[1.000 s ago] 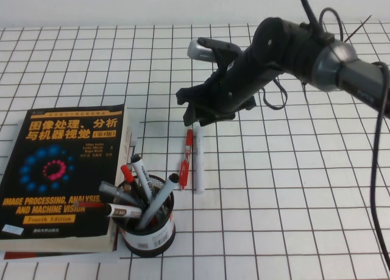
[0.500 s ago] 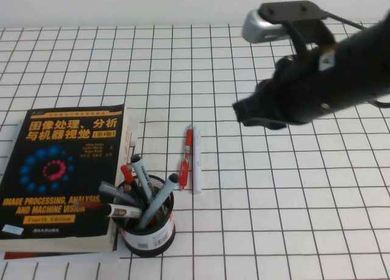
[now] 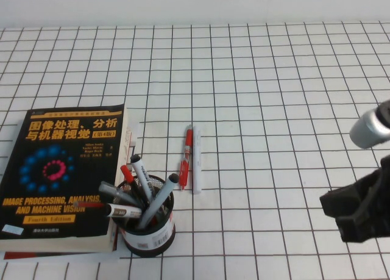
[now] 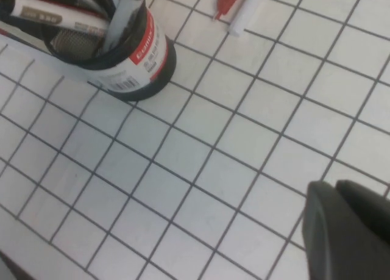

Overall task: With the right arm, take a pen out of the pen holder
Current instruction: 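Take a marker out of the pen holder and lay it on the table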

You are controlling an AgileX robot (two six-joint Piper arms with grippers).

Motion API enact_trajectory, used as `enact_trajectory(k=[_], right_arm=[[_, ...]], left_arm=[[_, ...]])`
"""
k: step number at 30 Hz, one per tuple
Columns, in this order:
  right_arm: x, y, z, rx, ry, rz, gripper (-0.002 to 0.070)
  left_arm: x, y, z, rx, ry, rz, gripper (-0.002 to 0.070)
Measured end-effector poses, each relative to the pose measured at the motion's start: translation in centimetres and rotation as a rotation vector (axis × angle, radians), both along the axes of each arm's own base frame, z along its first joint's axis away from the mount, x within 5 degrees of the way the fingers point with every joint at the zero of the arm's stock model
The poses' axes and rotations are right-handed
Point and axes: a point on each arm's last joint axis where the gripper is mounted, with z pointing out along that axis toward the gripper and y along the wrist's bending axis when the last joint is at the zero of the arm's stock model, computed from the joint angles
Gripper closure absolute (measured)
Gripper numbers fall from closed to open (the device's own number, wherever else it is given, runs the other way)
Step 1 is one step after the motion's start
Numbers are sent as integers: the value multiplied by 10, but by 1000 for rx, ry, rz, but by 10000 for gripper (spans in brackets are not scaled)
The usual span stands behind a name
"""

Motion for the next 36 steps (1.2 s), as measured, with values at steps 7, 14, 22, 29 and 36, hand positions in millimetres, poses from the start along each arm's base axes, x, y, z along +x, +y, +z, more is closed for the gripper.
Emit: enact_trajectory(k=[7,14,22,29,36], right_arm=[[-5,-8,-40,-47,6,-22,691],[-15,-43,-73,14,-160,-197,691],[-55,-95,-113,98,-427,-485,692],[-80,-113,-140,133,-615,-645,692],[-92,-116,-136,52,-758,-604,692]], left_arm=[[0,0,0,0,0,0,679],[0,0,0,0,0,0,679],[0,0,0,0,0,0,679],[0,0,0,0,0,0,679],[0,0,0,0,0,0,679]])
